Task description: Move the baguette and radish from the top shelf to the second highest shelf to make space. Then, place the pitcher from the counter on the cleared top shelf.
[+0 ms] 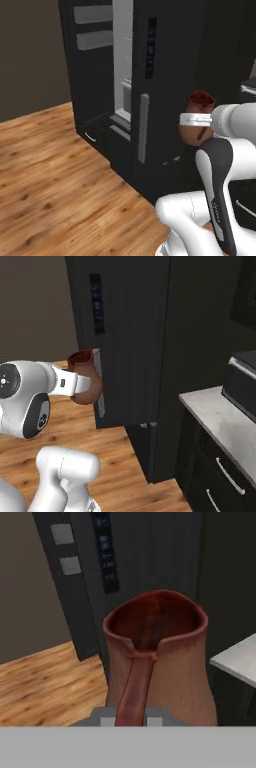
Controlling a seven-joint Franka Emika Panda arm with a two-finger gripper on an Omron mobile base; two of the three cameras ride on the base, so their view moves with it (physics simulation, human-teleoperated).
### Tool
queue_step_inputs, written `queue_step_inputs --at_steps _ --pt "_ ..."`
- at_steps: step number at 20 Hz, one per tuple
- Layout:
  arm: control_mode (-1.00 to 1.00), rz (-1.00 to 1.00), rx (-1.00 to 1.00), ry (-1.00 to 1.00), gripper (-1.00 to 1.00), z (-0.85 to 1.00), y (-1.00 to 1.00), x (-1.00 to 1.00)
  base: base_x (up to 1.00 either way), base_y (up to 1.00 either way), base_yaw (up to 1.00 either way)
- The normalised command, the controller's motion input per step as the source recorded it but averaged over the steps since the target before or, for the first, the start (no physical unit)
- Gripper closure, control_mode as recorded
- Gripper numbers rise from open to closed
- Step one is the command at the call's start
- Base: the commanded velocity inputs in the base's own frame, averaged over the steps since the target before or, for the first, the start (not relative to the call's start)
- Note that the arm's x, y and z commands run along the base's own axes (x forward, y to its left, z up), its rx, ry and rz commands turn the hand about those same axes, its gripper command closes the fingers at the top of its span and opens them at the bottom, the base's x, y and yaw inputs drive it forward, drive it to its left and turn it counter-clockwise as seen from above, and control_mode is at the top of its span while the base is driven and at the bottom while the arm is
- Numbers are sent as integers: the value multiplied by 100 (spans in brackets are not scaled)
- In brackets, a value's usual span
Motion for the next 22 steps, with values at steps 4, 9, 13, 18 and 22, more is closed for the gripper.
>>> queue_step_inputs --at_steps 4,9,13,18,22 --pt "100 0 0 0 100 0 0 0 50 100 38" --pt "100 0 0 0 100 0 0 0 65 99 30" --pt "100 0 0 0 100 0 0 0 58 75 4" --pt "100 0 0 0 100 0 0 0 52 36 -26" --pt "100 0 0 0 100 0 0 0 41 15 -47"
